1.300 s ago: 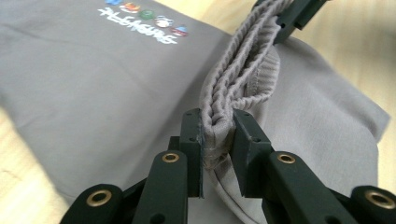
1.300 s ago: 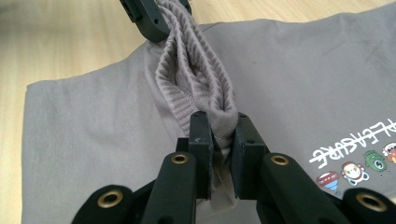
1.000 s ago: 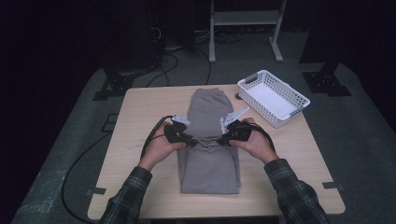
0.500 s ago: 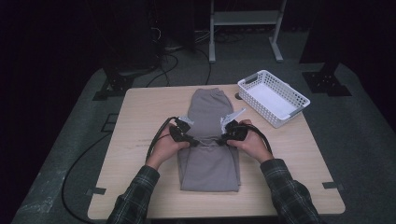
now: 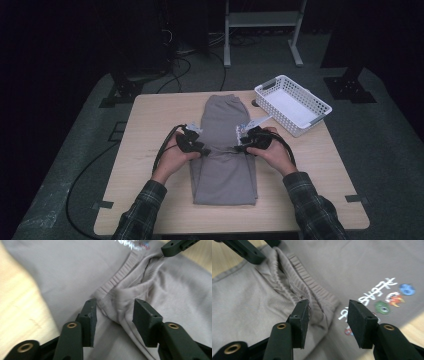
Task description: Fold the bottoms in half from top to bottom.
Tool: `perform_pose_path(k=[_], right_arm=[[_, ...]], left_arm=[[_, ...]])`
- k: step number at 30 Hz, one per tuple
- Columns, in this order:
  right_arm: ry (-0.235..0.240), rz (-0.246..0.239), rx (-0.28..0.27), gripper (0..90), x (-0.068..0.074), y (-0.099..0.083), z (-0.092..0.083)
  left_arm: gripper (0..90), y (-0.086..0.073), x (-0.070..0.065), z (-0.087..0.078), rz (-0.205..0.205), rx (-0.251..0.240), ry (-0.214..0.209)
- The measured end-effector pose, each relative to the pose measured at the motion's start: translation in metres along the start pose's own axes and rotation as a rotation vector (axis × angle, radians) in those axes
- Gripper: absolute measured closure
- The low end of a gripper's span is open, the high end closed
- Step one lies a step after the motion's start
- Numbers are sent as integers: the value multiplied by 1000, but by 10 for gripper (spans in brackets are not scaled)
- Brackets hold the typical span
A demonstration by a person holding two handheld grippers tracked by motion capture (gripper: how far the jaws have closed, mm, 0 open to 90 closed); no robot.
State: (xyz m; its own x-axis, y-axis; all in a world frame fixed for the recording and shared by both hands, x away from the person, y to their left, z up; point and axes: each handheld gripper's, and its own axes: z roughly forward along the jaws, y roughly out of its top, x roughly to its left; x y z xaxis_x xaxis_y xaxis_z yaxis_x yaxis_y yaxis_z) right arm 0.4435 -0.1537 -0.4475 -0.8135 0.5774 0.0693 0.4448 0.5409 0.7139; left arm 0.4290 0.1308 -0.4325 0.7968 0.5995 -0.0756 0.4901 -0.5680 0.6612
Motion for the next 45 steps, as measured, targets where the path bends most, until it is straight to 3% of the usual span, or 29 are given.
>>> perform_pose_path(k=[6, 9, 12, 14, 17, 21, 30, 34, 39, 45], right_arm=[[-22, -7, -47, 501, 6, -8, -24], [30, 17, -54, 516, 10, -15, -34], [42, -3, -42, 494, 16, -19, -39], [55, -2, -47, 484, 20, -23, -43], [39, -12, -51, 491, 27, -31, -48], [44, -21, -63, 480, 35, -43, -55], [92, -65, -64, 483, 56, -62, -68], [98, -83, -63, 472, 64, -70, -71], [104, -103, -64, 455, 72, -78, -75], [113, -132, -51, 425, 87, -89, -77]], left_arm=[[496, -9, -11, -20, 50, -71, -39], [537, -15, -17, -26, 64, -71, -71], [567, -20, -24, -30, 91, -50, -73], [576, -23, -29, -33, 89, -83, -85], [536, -31, -37, -38, 97, -118, -58], [494, -43, -43, -42, 127, -109, -35], [473, -67, -54, -47, 139, -92, -77], [502, -77, -60, -52, 158, -79, -78], [496, -87, -69, -58, 145, -101, -109], [486, -97, -80, -61, 170, -87, -139]])
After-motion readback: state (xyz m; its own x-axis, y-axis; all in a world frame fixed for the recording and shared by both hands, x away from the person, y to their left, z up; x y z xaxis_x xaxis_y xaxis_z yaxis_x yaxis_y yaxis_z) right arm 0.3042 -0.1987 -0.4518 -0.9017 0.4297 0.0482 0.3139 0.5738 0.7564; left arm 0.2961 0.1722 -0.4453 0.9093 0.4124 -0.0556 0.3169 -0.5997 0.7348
